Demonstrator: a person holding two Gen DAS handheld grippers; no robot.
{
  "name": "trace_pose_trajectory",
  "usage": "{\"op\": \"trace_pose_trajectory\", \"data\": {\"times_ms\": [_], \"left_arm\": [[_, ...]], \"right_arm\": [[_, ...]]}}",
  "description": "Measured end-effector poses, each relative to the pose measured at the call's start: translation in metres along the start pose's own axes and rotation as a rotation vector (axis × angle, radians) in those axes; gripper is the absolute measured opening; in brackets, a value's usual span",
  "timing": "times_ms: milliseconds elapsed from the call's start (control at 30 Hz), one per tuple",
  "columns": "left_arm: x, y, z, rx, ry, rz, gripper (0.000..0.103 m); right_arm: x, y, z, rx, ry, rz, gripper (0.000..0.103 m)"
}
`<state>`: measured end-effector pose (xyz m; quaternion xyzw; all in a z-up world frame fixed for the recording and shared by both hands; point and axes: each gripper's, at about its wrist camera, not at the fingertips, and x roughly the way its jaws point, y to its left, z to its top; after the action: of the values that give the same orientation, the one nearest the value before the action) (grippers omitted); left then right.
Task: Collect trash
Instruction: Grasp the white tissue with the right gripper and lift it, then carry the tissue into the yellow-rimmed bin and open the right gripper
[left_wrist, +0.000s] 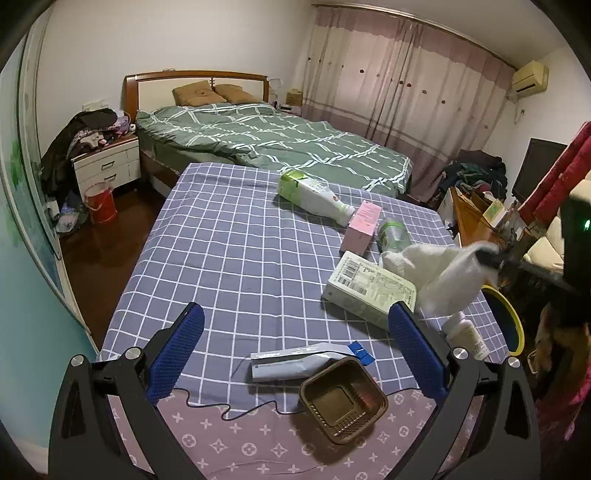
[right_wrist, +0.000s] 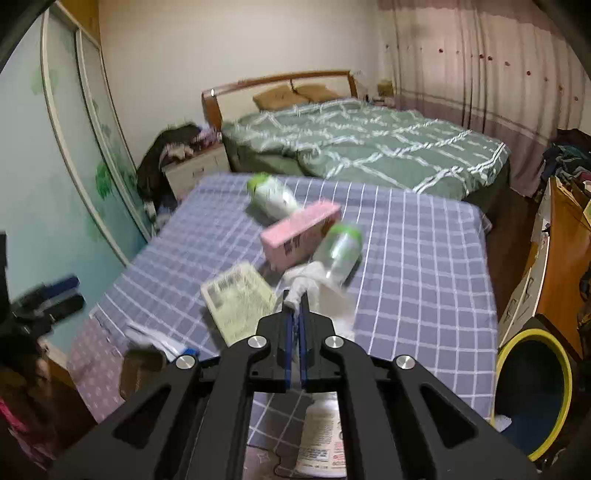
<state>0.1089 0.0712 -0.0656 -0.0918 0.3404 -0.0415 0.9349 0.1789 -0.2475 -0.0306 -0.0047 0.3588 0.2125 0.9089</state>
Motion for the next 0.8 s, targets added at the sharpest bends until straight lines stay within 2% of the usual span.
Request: {"op": "trace_pose_trajectory", "data": {"times_ms": [300, 500, 633, 800], "left_arm": [[0.004, -0.012, 0.001, 0.025, 0.016, -0.016, 0.098], [0.008, -0.026, 0.001, 0.054, 0.025, -0.034, 0.098], [0.010, -0.039, 0.001, 0.076, 0.027, -0.050, 0.098], [0.016, -0.056, 0.003, 0.096, 0.038, -0.066, 0.098]], "right_arm": [[-0.059, -0.030, 0.028, 0.061, -0.162, -0.044, 0.003], [-0.099, -0.064, 0.031, 0.105, -0.248, -0.125, 0.003], [-0.116, -0.097, 0.023, 0.154, -0.260, -0.205, 0.003], [-0.124, -0.149, 0.002, 0.237, -0.231, -0.310, 0.003]]}}
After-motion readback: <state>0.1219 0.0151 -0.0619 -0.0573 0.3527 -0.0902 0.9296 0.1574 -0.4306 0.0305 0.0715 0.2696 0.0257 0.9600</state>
